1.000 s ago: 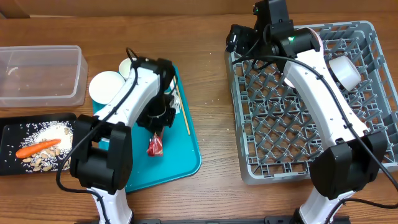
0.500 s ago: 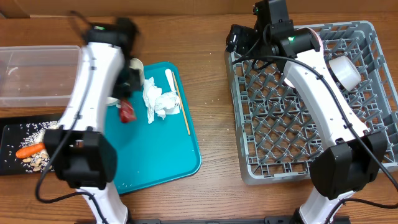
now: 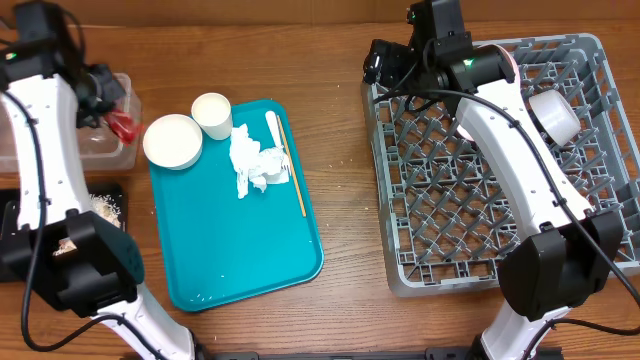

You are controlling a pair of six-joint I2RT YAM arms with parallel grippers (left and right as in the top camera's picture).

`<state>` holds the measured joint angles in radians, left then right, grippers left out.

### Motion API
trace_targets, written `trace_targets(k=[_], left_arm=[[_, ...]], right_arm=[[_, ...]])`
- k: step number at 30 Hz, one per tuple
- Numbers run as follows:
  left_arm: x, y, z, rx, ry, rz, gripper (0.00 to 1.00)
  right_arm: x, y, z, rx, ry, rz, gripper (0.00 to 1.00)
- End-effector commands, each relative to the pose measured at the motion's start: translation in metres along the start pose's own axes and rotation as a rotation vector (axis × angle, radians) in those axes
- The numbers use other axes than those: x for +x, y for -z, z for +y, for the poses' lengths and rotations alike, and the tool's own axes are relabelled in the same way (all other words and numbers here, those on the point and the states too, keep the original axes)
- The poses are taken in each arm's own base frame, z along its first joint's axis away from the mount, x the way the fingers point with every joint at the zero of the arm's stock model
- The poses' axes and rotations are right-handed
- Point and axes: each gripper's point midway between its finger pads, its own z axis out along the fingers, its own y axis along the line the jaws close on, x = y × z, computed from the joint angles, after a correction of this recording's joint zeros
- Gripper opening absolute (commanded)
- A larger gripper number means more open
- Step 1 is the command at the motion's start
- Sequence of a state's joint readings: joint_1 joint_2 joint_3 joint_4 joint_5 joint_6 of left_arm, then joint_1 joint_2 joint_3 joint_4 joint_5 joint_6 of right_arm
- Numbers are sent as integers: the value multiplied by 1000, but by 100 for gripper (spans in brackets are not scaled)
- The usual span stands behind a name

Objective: Sort waste into correct bins and load items into the dishwasher rack
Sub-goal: 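Carry the wrapper left and drop it into the clear plastic bin, then move the left gripper back to the white tissue on the tray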

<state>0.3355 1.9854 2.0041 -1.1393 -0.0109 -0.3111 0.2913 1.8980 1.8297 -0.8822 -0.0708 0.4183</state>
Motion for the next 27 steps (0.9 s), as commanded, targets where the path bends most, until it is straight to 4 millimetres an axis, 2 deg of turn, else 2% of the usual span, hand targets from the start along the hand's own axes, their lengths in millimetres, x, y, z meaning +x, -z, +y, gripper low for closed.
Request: trace_targets(k=[1, 5, 7, 9, 10, 11, 12, 16, 19, 21, 23, 24, 27], left_arm=[[-27, 3, 17, 4, 84, -83, 4], [-58, -4, 45, -13, 167, -177, 6], [-65, -11, 55, -20, 179, -194, 9], [-70, -24, 70, -50, 201, -198, 18], [-71, -30, 78, -65, 217, -197, 43], [-72, -37, 84, -77, 236, -195, 77], [-70, -44, 91, -86, 244, -183, 100], [-69, -44, 109, -104, 272, -172, 100], [-75, -27, 110, -98, 277, -201, 100], [-80, -12, 104, -69, 273, -225, 100], [-81, 6, 85, 16, 257, -235, 100], [-77, 17, 67, 96, 236, -219, 100], [-50, 43, 14, 325, 157, -119, 100]], right_arm=[[-10, 12, 5, -10, 2, -40, 100], [-10, 12, 5, -10, 2, -40, 100], [-10, 12, 5, -10, 2, -39, 100], [-10, 12, 5, -10, 2, -39, 100], [-10, 12, 5, -10, 2, -39, 100], [-10, 12, 5, -10, 2, -40, 100], [-10, 12, 5, -10, 2, -39, 100], [-10, 12, 5, -10, 2, -39, 100], [-10, 12, 5, -10, 2, -39, 100], [-10, 12, 5, -10, 2, -39, 100], [-10, 12, 5, -10, 2, -40, 100], [-10, 12, 5, -10, 2, -40, 100], [-10, 12, 5, -10, 2, -39, 100]])
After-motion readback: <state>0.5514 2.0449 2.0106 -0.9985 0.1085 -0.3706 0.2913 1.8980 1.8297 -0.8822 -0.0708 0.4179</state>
